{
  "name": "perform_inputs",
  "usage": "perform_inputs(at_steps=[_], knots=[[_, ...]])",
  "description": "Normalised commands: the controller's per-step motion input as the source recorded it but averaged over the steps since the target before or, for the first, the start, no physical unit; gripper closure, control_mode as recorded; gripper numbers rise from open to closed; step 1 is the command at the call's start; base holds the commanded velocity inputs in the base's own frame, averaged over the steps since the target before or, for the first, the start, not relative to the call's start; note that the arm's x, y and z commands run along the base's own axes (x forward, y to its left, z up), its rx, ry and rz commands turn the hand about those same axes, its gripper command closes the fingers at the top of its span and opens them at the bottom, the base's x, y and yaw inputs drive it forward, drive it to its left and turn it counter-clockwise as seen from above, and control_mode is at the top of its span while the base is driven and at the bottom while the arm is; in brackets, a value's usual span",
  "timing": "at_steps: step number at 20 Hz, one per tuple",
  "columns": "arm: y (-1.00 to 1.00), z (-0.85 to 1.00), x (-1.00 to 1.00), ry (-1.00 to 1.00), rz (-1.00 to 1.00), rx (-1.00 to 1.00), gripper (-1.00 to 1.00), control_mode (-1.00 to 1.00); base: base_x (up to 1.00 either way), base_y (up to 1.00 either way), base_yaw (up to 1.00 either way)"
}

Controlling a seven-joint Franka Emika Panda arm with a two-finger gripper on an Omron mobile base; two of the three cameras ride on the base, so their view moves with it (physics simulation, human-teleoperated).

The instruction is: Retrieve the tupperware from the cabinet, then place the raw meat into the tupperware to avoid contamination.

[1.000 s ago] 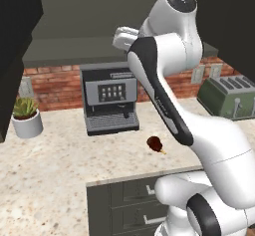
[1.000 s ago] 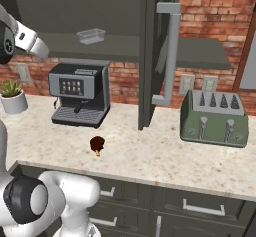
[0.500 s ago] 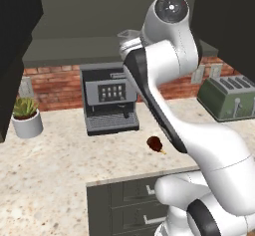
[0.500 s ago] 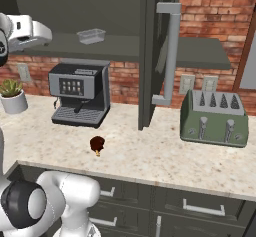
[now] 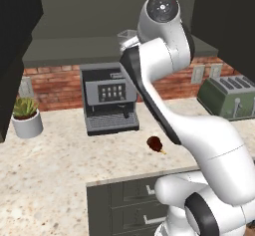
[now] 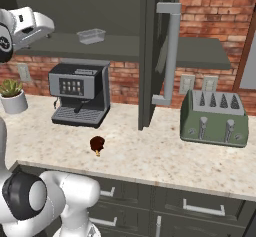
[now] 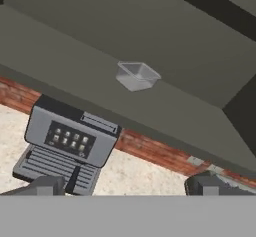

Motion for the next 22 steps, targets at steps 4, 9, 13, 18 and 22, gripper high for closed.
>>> perform_inputs(at_steps=[4, 9, 13, 18, 22], knots=[[-0.13, -0.26, 0.15, 0.0, 0.0, -0.11, -1.0, -1.0, 0.0, 0.0, 0.0], [-0.06, -0.1, 0.36, 0.0, 0.0, -0.09, -1.0, -1.0, 0.0, 0.0, 0.0], [0.0, 0.0, 0.45, -0.01, 0.0, -0.06, -1.0, -1.0, 0.0, 0.0, 0.0], [0.0, 0.0, 0.6, 0.0, 0.0, -0.06, -1.0, -1.0, 0.0, 0.0, 0.0], [0.01, 0.0, 0.54, 0.0, 0.0, -0.06, -1.0, -1.0, 0.0, 0.0, 0.0]])
